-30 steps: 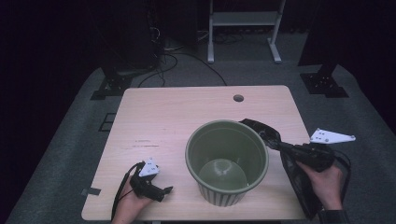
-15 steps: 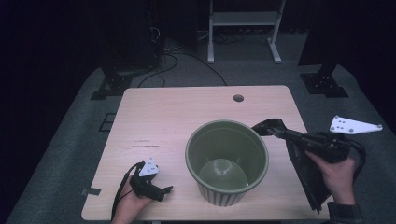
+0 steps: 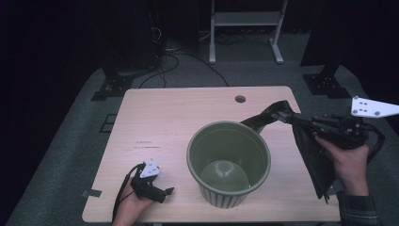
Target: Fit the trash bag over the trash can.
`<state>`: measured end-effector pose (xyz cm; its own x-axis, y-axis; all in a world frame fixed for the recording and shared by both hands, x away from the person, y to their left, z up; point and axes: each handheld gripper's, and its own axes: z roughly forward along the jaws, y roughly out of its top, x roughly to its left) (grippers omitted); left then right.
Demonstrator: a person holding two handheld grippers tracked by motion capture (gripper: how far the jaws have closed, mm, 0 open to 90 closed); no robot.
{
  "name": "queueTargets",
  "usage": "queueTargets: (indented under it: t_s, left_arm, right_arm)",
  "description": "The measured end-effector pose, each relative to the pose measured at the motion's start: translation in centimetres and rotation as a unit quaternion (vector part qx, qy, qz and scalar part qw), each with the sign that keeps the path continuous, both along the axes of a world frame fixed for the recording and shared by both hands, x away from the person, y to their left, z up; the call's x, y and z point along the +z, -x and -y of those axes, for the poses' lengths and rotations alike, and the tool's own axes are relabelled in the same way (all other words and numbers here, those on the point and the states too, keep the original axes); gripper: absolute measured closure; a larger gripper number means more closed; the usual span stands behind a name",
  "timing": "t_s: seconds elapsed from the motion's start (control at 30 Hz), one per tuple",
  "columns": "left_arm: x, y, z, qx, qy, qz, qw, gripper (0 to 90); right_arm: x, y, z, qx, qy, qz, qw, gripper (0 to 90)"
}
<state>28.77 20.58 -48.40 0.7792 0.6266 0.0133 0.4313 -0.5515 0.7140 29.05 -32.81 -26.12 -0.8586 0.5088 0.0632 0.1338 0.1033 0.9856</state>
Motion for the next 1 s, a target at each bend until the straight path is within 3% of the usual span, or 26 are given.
queueTargets:
  t_s: [0.27, 0.53, 1.0]
  left_arm:
    - [0.0, 0.0, 0.0, 0.001, 0.000, 0.000, 1.0000, 0.0]
    - [0.0, 0.0, 0.0, 0.002, 0.000, 0.000, 1.0000, 0.0]
    - [0.0, 0.0, 0.0, 0.007, 0.000, 0.000, 1.0000, 0.0]
  right_arm:
    - [3.0, 0.3, -1.0, 0.030, -0.015, 0.030, 0.9990, 89.9]
    - [5.5, 1.2, -1.5, 0.062, -0.038, 0.055, 0.9959, 89.9]
    - [7.8, 4.5, -1.1, 0.084, -0.048, 0.081, 0.9920, 89.9]
